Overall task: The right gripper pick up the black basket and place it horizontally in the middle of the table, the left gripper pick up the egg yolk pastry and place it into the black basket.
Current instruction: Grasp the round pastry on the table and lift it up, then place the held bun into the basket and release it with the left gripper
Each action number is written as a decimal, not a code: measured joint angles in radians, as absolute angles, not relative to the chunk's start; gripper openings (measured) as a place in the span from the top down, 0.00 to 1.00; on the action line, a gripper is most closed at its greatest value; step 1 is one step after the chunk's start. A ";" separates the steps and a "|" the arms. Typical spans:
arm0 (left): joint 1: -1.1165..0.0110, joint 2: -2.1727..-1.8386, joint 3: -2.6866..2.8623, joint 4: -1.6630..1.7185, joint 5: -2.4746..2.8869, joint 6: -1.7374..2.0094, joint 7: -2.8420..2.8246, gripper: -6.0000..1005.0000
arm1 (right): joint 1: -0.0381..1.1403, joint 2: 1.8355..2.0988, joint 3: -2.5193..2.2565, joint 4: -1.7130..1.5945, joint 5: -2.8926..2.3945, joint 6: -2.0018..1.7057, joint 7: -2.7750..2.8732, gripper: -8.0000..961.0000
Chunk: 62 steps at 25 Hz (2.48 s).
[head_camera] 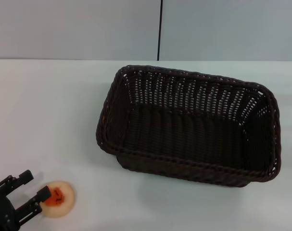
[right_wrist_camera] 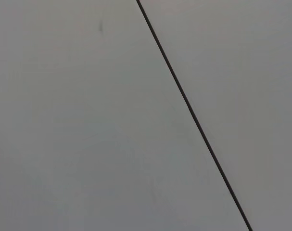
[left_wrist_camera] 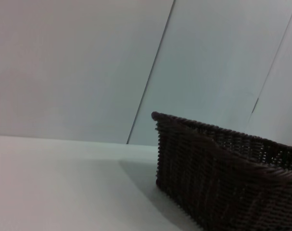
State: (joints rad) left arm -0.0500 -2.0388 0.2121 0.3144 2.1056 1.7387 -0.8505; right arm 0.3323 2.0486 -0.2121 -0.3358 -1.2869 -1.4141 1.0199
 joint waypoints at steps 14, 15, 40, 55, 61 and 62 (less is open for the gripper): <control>-0.071 -2.048 0.249 0.309 2.159 1.685 -0.854 0.41 | 0.344 2.049 -0.211 -0.334 -1.287 -1.391 1.019 0.56; -0.071 -2.048 0.250 0.308 2.159 1.681 -0.854 0.41 | 0.344 2.049 -0.211 -0.334 -1.287 -1.391 1.019 0.56; -0.131 -2.047 0.203 0.307 2.135 1.861 -0.868 0.88 | 0.342 2.051 -0.219 -0.310 -1.290 -1.366 1.005 0.56; -0.423 -2.065 0.045 0.090 2.144 1.829 -0.879 0.93 | 0.341 2.052 -0.221 -0.283 -1.299 -1.366 1.005 0.56; -0.477 -2.068 0.059 0.040 2.145 1.740 -0.895 0.91 | 0.340 2.052 -0.221 -0.272 -1.299 -1.365 1.005 0.56; -0.479 -2.068 0.059 0.036 2.145 1.739 -0.895 0.89 | 0.341 2.052 -0.221 -0.271 -1.299 -1.365 1.005 0.56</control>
State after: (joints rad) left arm -0.4786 -2.0682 0.0586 0.0362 2.1449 1.7391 -0.8951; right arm 0.3405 2.0524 -0.2208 -0.2714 -1.2993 -1.3650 1.0048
